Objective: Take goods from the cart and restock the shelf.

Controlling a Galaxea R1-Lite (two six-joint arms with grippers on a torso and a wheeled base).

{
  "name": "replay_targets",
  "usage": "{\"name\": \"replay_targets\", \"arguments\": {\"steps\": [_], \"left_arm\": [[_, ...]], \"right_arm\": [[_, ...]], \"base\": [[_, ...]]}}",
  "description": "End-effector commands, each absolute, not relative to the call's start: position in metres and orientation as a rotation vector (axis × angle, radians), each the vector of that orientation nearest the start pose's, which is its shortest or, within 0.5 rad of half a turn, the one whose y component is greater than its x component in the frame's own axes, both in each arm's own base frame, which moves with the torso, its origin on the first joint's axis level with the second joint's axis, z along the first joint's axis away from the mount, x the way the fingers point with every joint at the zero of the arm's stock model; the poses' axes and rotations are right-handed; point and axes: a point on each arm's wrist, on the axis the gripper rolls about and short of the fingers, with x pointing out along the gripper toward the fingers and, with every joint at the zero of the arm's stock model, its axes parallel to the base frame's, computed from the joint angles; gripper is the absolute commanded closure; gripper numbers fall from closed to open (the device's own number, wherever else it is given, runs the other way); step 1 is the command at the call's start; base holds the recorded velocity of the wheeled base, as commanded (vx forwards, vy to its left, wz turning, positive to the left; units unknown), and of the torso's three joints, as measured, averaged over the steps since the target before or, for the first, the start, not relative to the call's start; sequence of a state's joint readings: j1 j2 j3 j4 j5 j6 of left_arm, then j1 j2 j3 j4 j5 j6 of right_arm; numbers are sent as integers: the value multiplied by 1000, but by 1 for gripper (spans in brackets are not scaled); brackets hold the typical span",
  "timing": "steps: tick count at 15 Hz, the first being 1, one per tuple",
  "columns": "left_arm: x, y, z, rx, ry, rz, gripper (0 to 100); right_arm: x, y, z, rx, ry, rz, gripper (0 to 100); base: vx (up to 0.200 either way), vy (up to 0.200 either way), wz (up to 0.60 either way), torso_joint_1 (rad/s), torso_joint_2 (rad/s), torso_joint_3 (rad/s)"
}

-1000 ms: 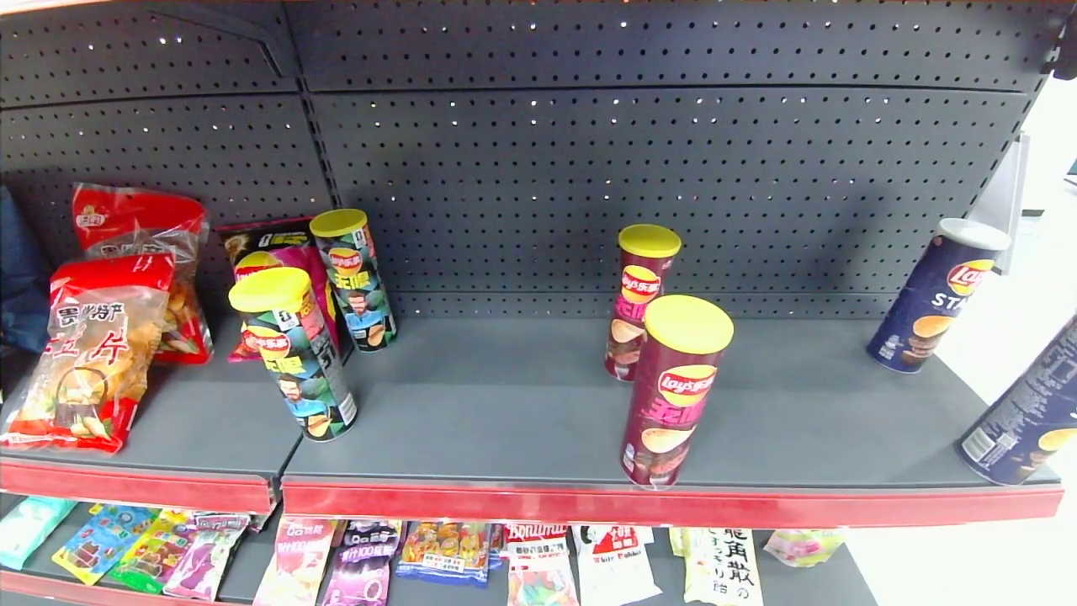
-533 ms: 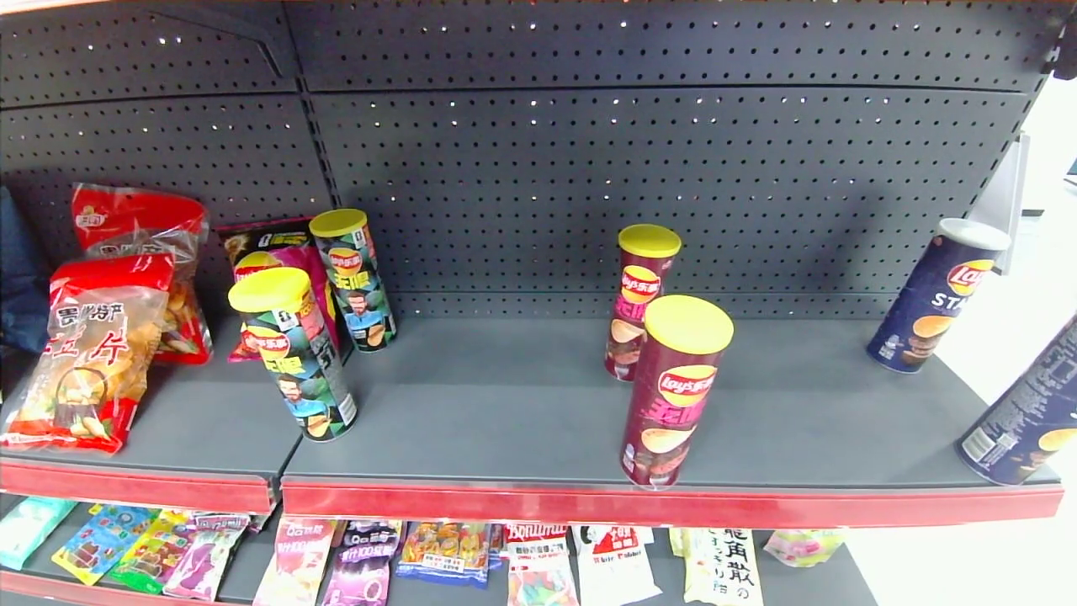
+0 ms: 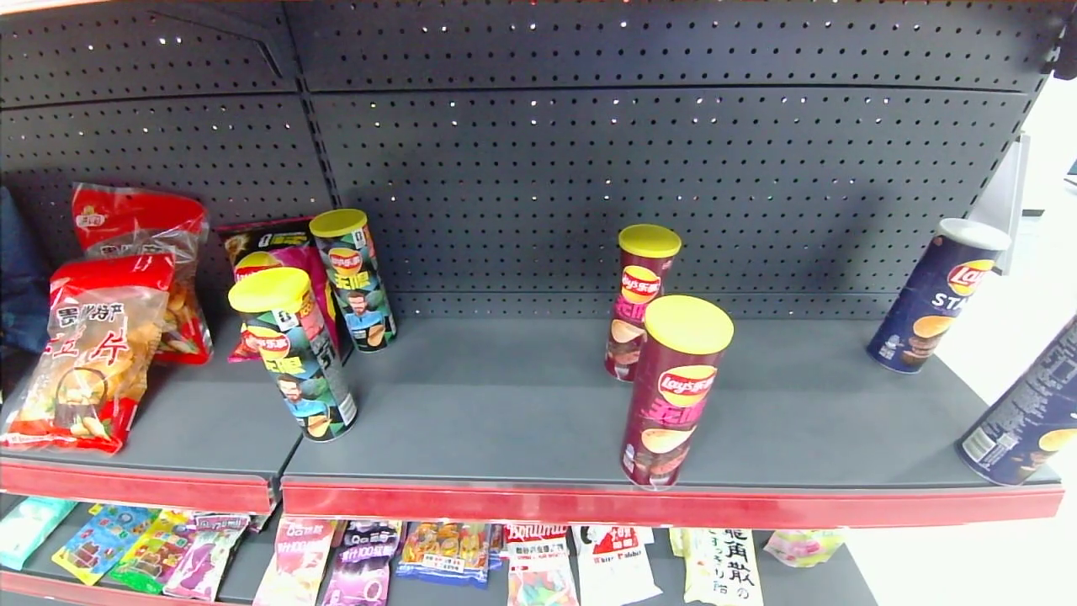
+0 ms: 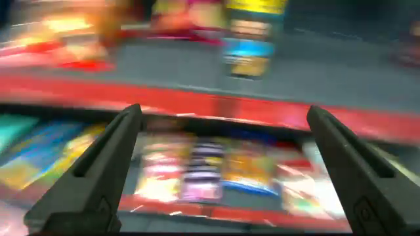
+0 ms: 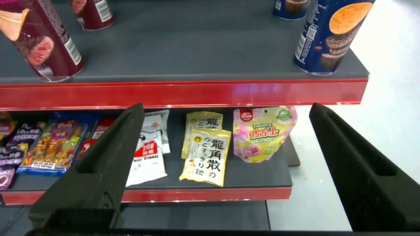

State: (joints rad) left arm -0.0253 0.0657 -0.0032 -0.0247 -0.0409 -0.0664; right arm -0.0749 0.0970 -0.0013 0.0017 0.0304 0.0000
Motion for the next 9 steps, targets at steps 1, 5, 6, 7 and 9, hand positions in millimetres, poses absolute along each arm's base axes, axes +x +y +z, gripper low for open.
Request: {"name": "replay_targets", "arguments": {"steps": [1,5,6,7,9], "left_arm": [[-19,-1,81,-38,39,-108,0],[-23,-1,76,-3,5,-29,0],[-23,-1,76,-3,5,-29,0],[-23,-1,76,0,5,-29,0],[-23,-1,76,1,5,-29,0]], "right_arm": [[-15,2,78,5,97,-44,0],[-15,2,78,4,97,-46,0],[-15,2,78,4,97,-46,0],[-15,2,78,4,97,-46,0],[-15,2,78,4,97,-46,0]], "base": [[0,0,0,0,0,0],[0,0,0,0,0,0],[0,0,0,0,0,0],[0,0,0,0,0,0],[0,0,0,0,0,0]]}}
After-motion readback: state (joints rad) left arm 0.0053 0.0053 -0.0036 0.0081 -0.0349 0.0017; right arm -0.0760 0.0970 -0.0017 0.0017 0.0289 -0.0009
